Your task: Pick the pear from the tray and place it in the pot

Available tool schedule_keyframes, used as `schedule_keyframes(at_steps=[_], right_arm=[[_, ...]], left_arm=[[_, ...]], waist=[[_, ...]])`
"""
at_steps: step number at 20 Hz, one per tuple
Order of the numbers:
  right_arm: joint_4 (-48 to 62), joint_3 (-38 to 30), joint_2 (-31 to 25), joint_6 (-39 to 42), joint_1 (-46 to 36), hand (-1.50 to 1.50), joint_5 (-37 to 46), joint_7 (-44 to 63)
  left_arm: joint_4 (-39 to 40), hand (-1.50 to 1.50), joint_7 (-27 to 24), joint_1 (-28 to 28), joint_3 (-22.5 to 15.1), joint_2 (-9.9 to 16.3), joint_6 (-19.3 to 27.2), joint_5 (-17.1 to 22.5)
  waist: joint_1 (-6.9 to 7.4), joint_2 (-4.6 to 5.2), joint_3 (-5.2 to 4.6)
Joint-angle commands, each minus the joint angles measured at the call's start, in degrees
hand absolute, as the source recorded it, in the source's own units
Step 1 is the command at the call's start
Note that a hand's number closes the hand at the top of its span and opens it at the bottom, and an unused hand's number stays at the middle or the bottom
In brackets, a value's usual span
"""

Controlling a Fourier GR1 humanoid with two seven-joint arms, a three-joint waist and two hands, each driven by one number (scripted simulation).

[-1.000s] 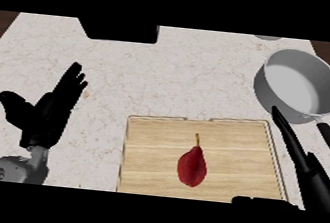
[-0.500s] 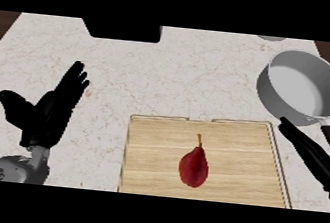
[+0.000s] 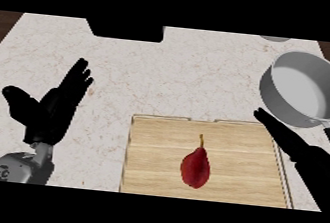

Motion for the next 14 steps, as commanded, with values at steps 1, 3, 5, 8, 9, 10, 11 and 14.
schedule_keyframes(at_steps=[1,3,5,8,9,10,11,14], right_arm=[[4.28,3.16,4.85,3.33,-4.23,-1.50,1.63,4.76],[7.94,5.33,7.53,3.44,-4.56,-1.50,3.50,4.58],[7.42,4.45,7.33,7.09,-7.34,-1.50,2.09,9.67],[1.96,7.36,7.21,6.87,0.84,-1.50,8.58,8.87],[6.84,7.78,9.54,6.37,-0.28,-1.50,11.18,6.55],[6.88,10.32,10.66,5.42,1.33,-1.50,13.86,5.79],[6.85,6.24,10.97,8.30,-0.43,-1.50,11.55,7.71],[6.26,10.09,16.52,6.05,0.29,-1.50,17.02,8.72]], left_arm=[[-0.25,0.00,2.04,-1.37,-0.43,-2.24,1.39,-2.07],[2.30,0.00,1.98,-4.00,2.67,-0.71,-1.06,-0.39],[-2.08,0.00,0.57,1.96,0.95,-0.44,-2.32,-1.12],[-1.98,0.00,4.14,-0.37,2.30,-1.58,-1.00,-1.41],[1.06,0.00,2.06,-1.60,2.41,-2.22,-1.81,-2.41],[2.63,0.00,0.50,-2.08,1.79,-3.89,-1.37,-2.89],[-2.97,0.00,3.42,1.30,3.27,-1.69,-2.59,-2.25],[-2.28,0.00,3.77,-0.05,3.79,-2.90,-2.83,-2.84]], waist=[[-0.08,0.00,0.04],[-0.15,0.06,0.05],[0.11,-0.04,0.03],[-0.55,-0.12,0.06],[-0.47,-0.03,0.06],[-0.56,-0.03,0.06],[-0.30,-0.08,0.06],[-0.42,-0.07,0.06]])
